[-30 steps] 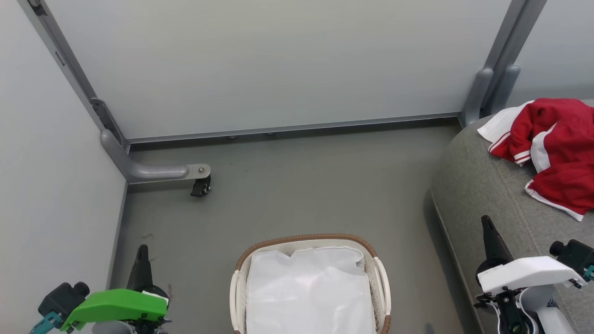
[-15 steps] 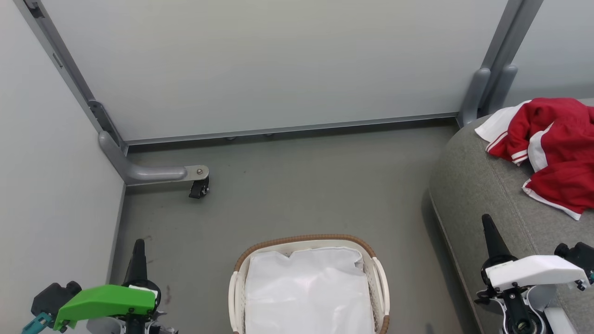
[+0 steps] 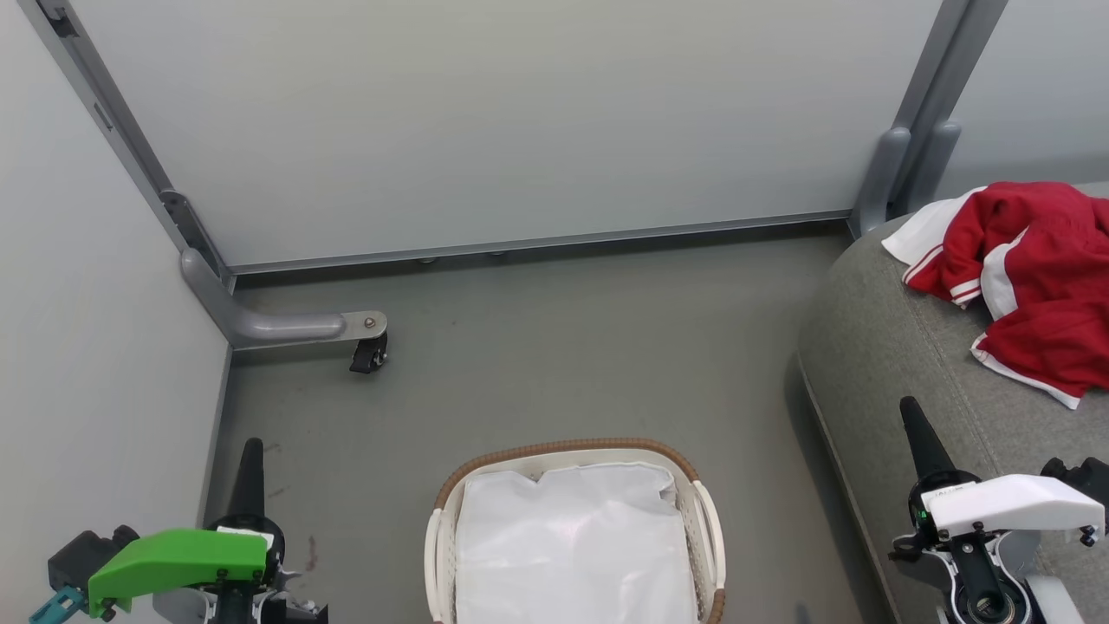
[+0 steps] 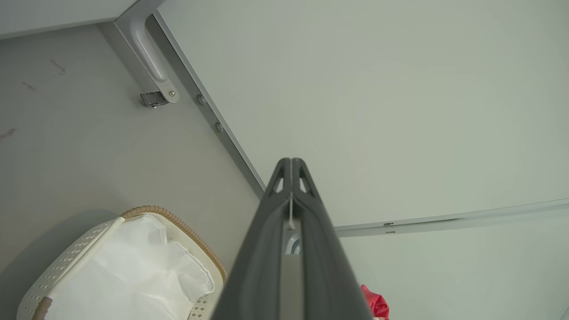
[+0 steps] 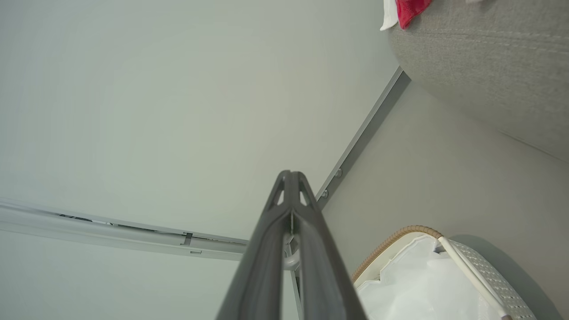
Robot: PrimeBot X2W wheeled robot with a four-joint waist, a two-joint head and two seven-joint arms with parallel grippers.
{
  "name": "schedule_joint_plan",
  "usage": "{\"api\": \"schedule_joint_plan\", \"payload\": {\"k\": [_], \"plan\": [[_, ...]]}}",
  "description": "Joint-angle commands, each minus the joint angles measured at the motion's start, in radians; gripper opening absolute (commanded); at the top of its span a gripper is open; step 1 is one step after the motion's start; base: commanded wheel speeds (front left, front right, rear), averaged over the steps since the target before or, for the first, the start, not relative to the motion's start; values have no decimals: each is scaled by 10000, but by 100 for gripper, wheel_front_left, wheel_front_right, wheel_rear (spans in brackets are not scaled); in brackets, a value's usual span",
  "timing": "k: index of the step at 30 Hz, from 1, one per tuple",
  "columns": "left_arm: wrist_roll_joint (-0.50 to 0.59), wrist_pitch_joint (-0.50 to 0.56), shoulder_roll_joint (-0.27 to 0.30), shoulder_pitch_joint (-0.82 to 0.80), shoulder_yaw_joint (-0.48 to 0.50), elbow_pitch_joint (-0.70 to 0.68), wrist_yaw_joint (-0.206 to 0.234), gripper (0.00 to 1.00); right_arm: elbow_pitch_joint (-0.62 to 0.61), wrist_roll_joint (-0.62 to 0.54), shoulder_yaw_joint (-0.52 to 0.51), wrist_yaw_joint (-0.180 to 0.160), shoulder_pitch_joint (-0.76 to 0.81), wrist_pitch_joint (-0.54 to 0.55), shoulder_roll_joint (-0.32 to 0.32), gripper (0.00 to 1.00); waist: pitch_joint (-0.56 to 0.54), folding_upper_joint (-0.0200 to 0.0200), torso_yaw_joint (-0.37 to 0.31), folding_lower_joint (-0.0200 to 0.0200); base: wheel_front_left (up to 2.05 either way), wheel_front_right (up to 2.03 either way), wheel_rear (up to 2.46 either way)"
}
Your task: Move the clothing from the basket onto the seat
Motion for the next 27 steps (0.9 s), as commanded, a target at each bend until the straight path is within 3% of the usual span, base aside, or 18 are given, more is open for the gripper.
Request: {"api": "schedule_joint_plan", "payload": {"k": [1, 27], "plan": [[-247, 67, 50, -280, 55, -127, -33, 0, -126, 270, -46, -6, 8, 63, -64, 0, -2, 0, -5, 0, 0, 0, 0], [-2173, 632, 60, -346, 369, -358, -126, 0, -301, 2551, -123, -7, 42, 628, -83, 0, -46, 0, -117, 0, 0, 0, 0]]}}
